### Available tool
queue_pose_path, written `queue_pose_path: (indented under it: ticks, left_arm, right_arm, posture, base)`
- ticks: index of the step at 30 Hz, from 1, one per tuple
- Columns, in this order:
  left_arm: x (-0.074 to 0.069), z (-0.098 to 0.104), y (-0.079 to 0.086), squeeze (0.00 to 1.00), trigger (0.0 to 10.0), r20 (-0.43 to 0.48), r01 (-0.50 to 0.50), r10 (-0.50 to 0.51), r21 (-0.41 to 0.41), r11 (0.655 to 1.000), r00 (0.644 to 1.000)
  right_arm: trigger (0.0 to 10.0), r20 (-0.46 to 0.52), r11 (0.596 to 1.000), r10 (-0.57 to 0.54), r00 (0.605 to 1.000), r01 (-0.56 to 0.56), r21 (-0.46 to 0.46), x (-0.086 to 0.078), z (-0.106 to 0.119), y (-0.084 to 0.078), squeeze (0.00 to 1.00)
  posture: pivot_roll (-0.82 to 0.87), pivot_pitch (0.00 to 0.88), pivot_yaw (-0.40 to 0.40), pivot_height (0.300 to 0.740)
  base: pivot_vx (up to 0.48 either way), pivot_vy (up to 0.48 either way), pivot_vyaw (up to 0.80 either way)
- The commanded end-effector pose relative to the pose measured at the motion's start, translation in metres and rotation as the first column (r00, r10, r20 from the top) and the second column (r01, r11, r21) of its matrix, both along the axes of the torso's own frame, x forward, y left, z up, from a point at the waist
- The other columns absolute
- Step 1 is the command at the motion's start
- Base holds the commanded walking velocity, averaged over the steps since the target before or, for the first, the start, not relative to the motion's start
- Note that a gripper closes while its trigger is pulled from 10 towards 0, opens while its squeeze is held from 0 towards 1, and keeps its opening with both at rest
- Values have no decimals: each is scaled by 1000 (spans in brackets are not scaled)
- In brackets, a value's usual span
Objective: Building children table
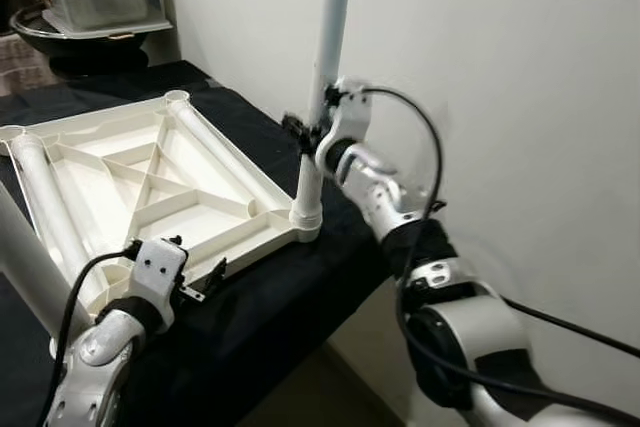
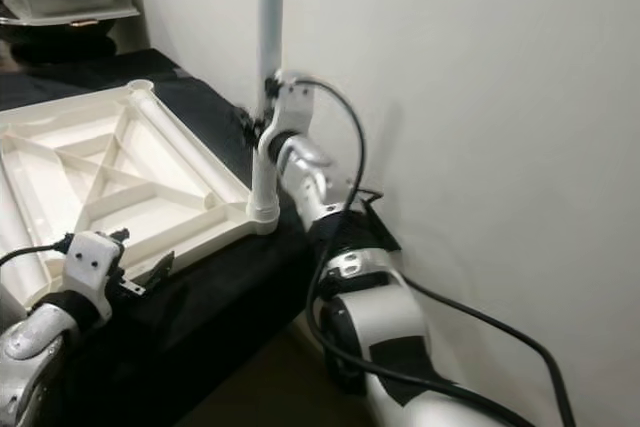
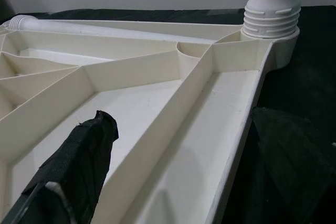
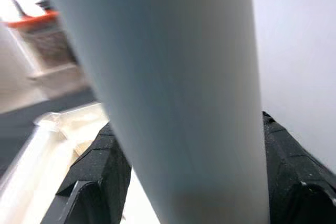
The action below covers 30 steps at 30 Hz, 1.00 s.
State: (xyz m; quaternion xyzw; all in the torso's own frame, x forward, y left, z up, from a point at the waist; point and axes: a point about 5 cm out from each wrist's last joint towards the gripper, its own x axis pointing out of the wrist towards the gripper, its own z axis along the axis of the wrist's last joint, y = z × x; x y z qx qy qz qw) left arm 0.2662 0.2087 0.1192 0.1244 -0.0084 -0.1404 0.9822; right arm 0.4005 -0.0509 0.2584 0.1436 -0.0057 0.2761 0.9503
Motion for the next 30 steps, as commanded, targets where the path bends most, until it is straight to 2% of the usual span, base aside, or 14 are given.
queue_pose_path:
  ticks: [1, 3, 4, 6, 11, 12, 13, 19, 22, 23, 24, 26, 27, 30]
  left_arm:
    - [0, -1, -4, 0, 10000, -1, 14, -14, -7, 1000, 1000]
    - [1, -1, -4, 0, 10000, 0, 15, -15, -6, 1000, 1000]
    - [1, -1, -4, 0, 10000, 0, 15, -15, -6, 1000, 1000]
    - [2, -1, -5, 0, 10000, 4, 16, -16, -7, 1000, 1000]
    - [3, -1, -6, 0, 10000, 6, 15, -15, -9, 1000, 1000]
    - [3, -1, -6, 0, 10000, 7, 15, -15, -9, 1000, 1000]
    - [2, 0, -6, 0, 10000, 8, 14, -14, -9, 1000, 1000]
    - [1, 1, -4, 0, 10000, 12, 10, -10, -7, 1000, 1000]
    - [0, 1, -2, 0, 10000, 11, 7, -7, -3, 1000, 1000]
    - [0, 0, -2, 0, 10000, 10, 6, -6, -3, 1000, 1000]
    - [0, 0, -2, 0, 10000, 10, 6, -6, -3, 1000, 1000]
    - [0, 0, -3, 0, 10000, 10, 7, -7, -4, 1000, 1000]
    - [0, 0, -3, 0, 10000, 10, 7, -7, -4, 1000, 1000]
    - [1, -1, -7, 0, 10000, 6, 18, -18, -8, 1000, 1000]
  right_arm:
    - [10000, 34, 998, 57, 998, -57, 12, -3, 3, 2, 0]
    - [10000, 102, 976, 214, 972, -209, -57, -5, 2, -7, 0]
    - [10000, 102, 976, 214, 972, -209, -57, -5, 2, -7, 0]
    - [10000, 99, 924, 360, 928, -340, -174, -7, -13, -12, 0]
    - [10000, 43, 915, 357, 933, -341, -214, -5, -28, -9, 0]
    - [8314, 21, 923, 330, 944, -318, -215, -4, -33, -7, 0]
    - [0, 8, 929, 307, 952, -298, -221, -4, -37, -5, 0]
    - [0, -14, 939, 250, 968, -246, -238, -2, -43, -5, 0]
    - [0, -103, 959, 0, 995, -30, -282, 7, -53, -19, 0]
    - [0, -155, 952, -167, 974, 119, -281, 11, -59, -31, 0]
    - [0, -155, 952, -167, 974, 119, -281, 11, -59, -31, 0]
    - [0, -220, 918, -351, 910, 288, -272, 11, -70, -43, 0]
    - [0, -220, 918, -351, 910, 288, -272, 11, -70, -43, 0]
    - [0, -292, 912, -393, 872, 327, -249, -1, -85, -17, 0]
  posture:
    - [49, 0, -129, 740]
    - [47, 0, -129, 740]
    - [47, 0, -129, 740]
    - [54, 0, -136, 740]
    - [61, 0, -142, 740]
    - [67, 0, -146, 740]
    - [74, 0, -151, 740]
    - [80, 0, -154, 740]
    - [75, 0, -154, 740]
    - [67, 0, -152, 740]
    - [67, 0, -152, 740]
    - [65, 0, -148, 740]
    - [65, 0, -148, 740]
    - [56, 0, -135, 740]
  base:
    - [0, 0, 0]
    - [0, 0, 0]
    - [0, 0, 0]
    - [0, 0, 0]
    - [0, 0, 0]
    - [0, 0, 0]
    - [0, 0, 0]
    - [0, 0, 0]
    - [0, 0, 0]
    - [0, 0, 0]
    - [0, 0, 0]
    - [0, 0, 0]
    - [0, 0, 0]
    - [0, 0, 0]
